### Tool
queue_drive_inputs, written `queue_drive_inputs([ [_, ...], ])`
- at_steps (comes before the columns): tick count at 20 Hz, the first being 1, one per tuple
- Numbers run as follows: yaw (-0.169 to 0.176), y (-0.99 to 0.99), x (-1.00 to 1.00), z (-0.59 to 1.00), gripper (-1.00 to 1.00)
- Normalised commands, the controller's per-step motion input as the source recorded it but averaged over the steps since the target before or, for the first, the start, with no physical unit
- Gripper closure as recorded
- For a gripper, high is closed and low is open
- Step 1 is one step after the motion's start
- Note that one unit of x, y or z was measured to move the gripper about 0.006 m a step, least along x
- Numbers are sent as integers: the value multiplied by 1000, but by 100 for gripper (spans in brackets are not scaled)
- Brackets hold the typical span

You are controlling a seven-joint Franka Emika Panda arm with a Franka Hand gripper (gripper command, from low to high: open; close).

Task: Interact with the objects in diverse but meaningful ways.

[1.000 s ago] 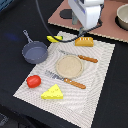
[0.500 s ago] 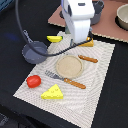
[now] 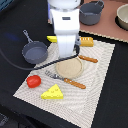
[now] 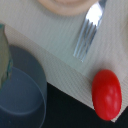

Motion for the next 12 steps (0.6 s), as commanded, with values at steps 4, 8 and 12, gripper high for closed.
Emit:
queue_drive_inputs([
  [4,-11,-714,-257,-84,-100],
  [8,-7,-682,-238,-125,-100],
  [12,-6,-591,-114,-177,-100],
])
